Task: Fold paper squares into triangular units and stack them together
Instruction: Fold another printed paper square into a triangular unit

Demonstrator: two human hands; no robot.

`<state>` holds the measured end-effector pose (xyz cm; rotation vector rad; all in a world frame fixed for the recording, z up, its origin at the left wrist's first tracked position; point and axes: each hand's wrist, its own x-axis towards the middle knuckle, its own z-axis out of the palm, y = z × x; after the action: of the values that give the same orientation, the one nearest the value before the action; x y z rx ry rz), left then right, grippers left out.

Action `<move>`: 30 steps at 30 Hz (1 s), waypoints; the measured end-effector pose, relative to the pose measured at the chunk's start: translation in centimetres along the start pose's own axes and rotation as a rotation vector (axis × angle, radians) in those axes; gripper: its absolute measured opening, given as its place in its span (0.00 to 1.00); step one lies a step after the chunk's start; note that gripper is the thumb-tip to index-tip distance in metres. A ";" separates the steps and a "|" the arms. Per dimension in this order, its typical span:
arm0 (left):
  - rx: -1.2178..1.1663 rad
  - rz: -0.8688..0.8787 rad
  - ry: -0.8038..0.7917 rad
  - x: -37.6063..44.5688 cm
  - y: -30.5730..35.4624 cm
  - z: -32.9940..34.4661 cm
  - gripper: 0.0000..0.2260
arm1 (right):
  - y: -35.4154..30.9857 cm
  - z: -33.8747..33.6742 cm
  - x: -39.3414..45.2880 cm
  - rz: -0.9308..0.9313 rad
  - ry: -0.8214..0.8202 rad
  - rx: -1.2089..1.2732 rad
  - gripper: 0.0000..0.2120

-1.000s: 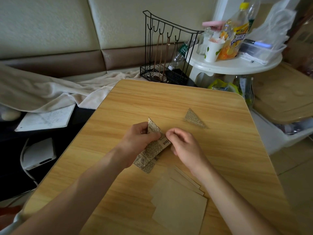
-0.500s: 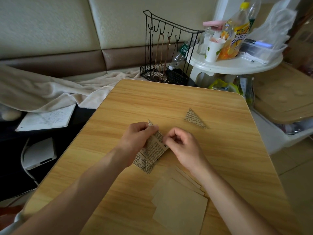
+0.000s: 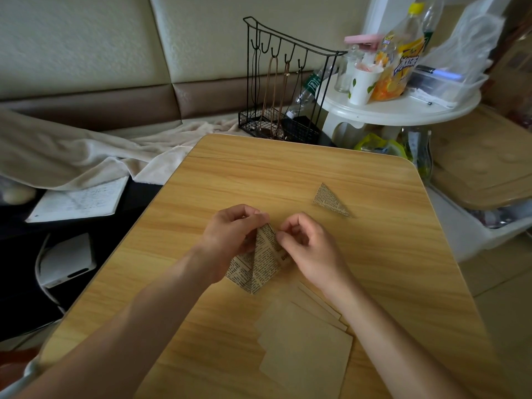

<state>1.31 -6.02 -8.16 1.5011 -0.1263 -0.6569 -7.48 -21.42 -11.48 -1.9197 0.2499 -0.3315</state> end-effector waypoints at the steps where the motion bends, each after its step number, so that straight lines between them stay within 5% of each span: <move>1: 0.000 0.004 -0.002 0.0 -0.1 0.1 0.04 | 0.0 0.1 -0.1 -0.025 0.015 -0.005 0.05; 10: -0.144 -0.036 -0.060 0.0 0.3 0.5 0.08 | -0.2 0.3 0.0 0.003 0.020 0.145 0.06; 30: 0.375 0.143 -0.162 -0.3 0.0 0.1 0.03 | 0.4 -0.3 0.1 -0.015 0.033 0.253 0.02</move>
<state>0.99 -5.97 -8.00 1.7763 -0.4992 -0.6630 -7.47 -21.81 -11.73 -1.6686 0.2054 -0.3859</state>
